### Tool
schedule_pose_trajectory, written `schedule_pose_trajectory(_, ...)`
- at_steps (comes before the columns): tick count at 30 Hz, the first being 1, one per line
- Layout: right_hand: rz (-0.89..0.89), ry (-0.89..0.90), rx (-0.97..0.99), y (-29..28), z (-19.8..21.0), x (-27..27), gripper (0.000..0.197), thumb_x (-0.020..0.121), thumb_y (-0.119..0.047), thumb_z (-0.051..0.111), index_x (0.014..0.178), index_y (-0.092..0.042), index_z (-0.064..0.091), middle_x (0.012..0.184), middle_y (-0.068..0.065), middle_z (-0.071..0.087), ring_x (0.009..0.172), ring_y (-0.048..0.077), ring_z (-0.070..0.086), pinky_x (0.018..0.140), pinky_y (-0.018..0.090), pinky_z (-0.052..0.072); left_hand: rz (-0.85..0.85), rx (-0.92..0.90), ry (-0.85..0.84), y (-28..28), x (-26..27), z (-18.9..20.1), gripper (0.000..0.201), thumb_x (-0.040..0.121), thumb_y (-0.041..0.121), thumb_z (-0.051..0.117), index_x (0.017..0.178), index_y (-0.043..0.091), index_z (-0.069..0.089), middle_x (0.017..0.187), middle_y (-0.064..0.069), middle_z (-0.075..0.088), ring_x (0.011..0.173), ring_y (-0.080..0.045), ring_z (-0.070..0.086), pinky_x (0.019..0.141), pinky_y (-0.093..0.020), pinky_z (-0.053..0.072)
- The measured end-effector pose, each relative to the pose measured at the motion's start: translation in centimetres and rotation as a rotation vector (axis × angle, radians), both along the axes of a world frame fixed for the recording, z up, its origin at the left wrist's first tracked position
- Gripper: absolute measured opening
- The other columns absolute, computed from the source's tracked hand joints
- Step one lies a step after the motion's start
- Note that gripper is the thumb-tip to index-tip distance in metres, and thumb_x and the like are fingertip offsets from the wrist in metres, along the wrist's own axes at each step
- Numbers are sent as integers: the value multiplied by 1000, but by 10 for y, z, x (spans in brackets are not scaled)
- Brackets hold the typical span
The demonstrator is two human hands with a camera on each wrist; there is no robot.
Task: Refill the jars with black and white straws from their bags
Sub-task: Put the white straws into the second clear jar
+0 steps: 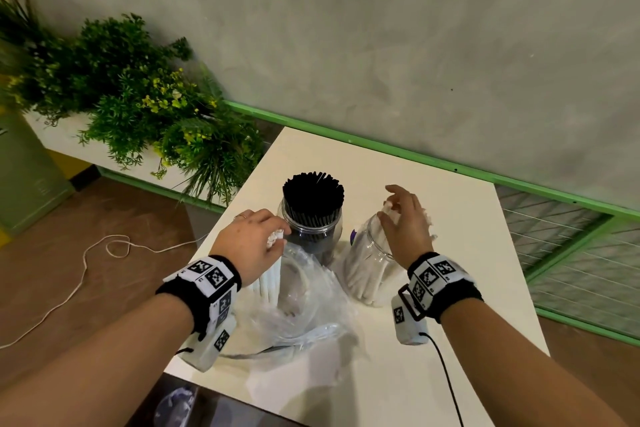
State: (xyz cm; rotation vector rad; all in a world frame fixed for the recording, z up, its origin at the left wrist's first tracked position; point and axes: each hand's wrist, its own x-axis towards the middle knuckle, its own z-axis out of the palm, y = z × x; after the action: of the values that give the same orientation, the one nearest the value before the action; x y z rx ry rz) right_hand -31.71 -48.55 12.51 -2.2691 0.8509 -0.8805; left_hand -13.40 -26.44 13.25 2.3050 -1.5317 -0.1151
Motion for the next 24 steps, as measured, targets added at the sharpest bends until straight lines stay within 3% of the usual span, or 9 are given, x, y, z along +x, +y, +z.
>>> schedule_pose_trajectory(4,-52,-70,108,-8,4,-13,44,88,0,58,128,-18,48,112,0,60,103,13,57,90,22,43,10,6,9,0,0,0,53,76,48,24,103,27,65,103,6,62,91,-24,55,86,-33,39)
schedule_pose_trajectory(6,-95,-77,-34,-9,2,-22,45,85,2,61,127,-12,51,119,1,55,108,13,52,95,21,38,19,18,16,-1,-1,0,50,77,47,26,104,28,64,104,6,62,93,-23,54,87,-33,40)
schedule_pose_trajectory(8,-142,-41,-221,-10,-4,-32,43,81,7,61,121,-7,57,119,8,54,109,23,48,96,26,35,17,18,13,0,-1,0,50,77,47,27,103,28,65,104,6,62,93,-23,55,87,-33,40)
schedule_pose_trajectory(11,-218,-27,-295,-12,-13,-46,43,76,16,57,111,-7,63,111,13,57,102,34,48,92,34,37,10,8,11,-1,1,-2,52,76,48,25,102,28,65,103,6,62,91,-24,55,87,-35,41)
schedule_pose_trajectory(13,-203,-20,-325,-12,-15,-49,42,76,17,55,109,-7,64,109,12,58,100,35,49,91,31,36,10,13,17,-2,2,-2,52,76,49,24,102,28,64,103,6,62,93,-24,54,88,-36,42)
schedule_pose_trajectory(18,-92,197,-351,-3,-9,-31,40,85,-11,64,125,-12,57,125,8,54,111,29,46,92,43,41,12,11,18,-2,0,-3,53,75,50,23,102,29,64,103,7,61,93,-23,53,87,-35,41)
schedule_pose_trajectory(21,-76,437,-277,-5,-5,-18,52,90,-29,59,139,-18,43,138,3,42,123,26,37,99,41,32,5,17,19,-3,-1,-2,55,75,51,22,103,29,64,103,7,60,94,-22,53,88,-34,40)
schedule_pose_trajectory(24,-93,510,-310,-9,-2,-9,51,91,-38,56,139,-24,43,135,3,40,122,26,35,99,40,29,3,15,19,-4,-1,-2,56,75,51,21,104,29,63,104,7,60,95,-22,53,89,-34,40)
